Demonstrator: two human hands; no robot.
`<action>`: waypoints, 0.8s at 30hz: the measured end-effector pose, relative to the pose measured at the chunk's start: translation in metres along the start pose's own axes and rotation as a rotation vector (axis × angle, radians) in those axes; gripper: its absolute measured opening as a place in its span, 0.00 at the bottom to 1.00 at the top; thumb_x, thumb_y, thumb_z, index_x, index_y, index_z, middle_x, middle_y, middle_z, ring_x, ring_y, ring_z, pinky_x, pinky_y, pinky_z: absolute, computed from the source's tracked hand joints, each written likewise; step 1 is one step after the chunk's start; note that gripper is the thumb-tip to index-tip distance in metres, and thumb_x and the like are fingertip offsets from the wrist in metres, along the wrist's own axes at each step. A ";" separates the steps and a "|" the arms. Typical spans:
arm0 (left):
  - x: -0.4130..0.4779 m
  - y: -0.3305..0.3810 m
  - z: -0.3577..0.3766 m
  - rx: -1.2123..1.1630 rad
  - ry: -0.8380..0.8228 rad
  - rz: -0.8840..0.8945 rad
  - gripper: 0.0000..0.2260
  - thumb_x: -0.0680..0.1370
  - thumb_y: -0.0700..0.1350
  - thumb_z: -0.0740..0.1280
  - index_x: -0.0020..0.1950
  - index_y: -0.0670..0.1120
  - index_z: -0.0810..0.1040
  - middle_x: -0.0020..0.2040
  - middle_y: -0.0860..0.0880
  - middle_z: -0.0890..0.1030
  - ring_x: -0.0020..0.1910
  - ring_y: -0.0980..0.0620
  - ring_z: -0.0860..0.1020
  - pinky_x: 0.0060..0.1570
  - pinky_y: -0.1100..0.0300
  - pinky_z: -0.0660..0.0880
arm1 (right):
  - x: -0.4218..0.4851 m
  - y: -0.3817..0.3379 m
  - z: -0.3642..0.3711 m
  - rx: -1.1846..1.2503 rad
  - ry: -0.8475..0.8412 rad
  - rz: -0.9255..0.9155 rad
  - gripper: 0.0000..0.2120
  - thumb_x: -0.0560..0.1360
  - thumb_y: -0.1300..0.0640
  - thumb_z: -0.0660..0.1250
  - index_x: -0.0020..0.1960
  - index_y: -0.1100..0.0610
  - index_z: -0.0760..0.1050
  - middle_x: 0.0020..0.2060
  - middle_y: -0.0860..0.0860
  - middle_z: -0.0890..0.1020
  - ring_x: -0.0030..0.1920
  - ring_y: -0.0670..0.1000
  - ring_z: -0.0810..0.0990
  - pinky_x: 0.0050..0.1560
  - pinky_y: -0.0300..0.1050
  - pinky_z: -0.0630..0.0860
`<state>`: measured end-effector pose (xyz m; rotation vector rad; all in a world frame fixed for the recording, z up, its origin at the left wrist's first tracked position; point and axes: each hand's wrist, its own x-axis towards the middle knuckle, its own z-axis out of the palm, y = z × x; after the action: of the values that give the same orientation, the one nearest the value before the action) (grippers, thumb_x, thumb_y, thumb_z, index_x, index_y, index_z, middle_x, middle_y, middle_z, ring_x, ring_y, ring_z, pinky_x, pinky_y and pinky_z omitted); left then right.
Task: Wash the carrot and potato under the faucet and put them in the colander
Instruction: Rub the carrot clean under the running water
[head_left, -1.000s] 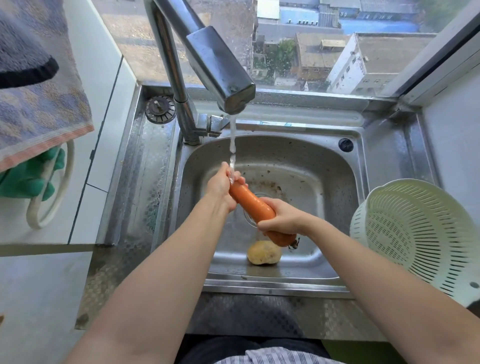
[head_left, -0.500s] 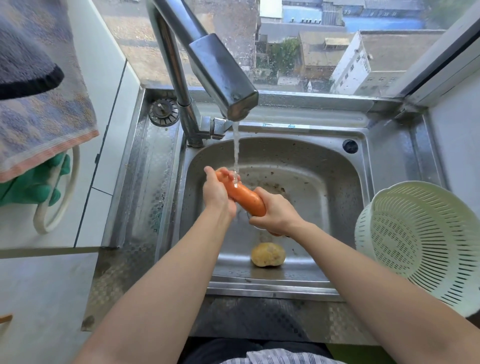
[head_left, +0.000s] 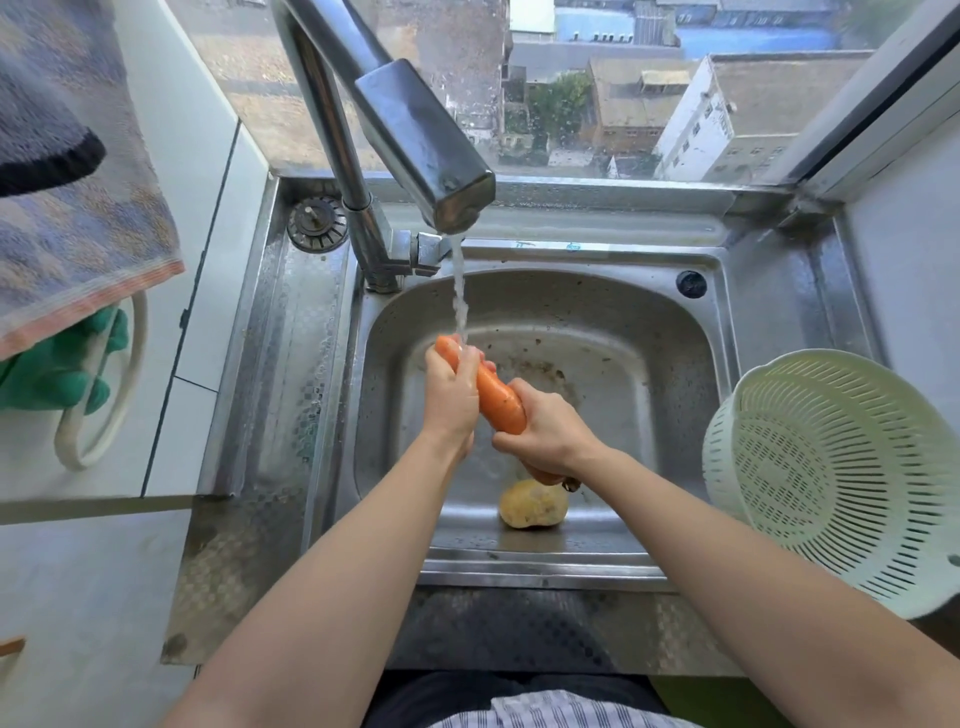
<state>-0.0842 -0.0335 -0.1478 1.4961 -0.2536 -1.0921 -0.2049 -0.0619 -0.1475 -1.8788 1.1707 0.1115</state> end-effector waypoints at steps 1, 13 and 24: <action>0.001 0.000 0.000 0.011 0.032 0.005 0.04 0.83 0.42 0.58 0.54 0.42 0.67 0.41 0.48 0.74 0.37 0.53 0.76 0.39 0.60 0.77 | -0.001 0.000 0.000 0.018 -0.037 -0.007 0.17 0.68 0.49 0.72 0.50 0.56 0.70 0.42 0.53 0.81 0.42 0.56 0.81 0.45 0.52 0.78; -0.002 0.005 -0.015 -0.117 -0.039 -0.198 0.16 0.83 0.49 0.57 0.69 0.44 0.69 0.60 0.43 0.79 0.58 0.49 0.79 0.61 0.52 0.75 | 0.016 -0.044 0.003 0.321 -0.029 0.095 0.26 0.82 0.41 0.50 0.60 0.59 0.76 0.55 0.56 0.81 0.55 0.57 0.79 0.61 0.54 0.73; 0.011 0.014 -0.020 -0.252 0.216 -0.350 0.27 0.81 0.61 0.54 0.71 0.43 0.69 0.57 0.45 0.82 0.50 0.50 0.81 0.45 0.56 0.77 | 0.021 -0.038 0.001 0.760 -0.136 0.011 0.17 0.78 0.51 0.66 0.66 0.53 0.76 0.56 0.53 0.83 0.49 0.49 0.82 0.41 0.39 0.79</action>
<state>-0.0575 -0.0316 -0.1441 1.4454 0.2970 -1.1747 -0.1641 -0.0701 -0.1342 -1.1729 0.9461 -0.1783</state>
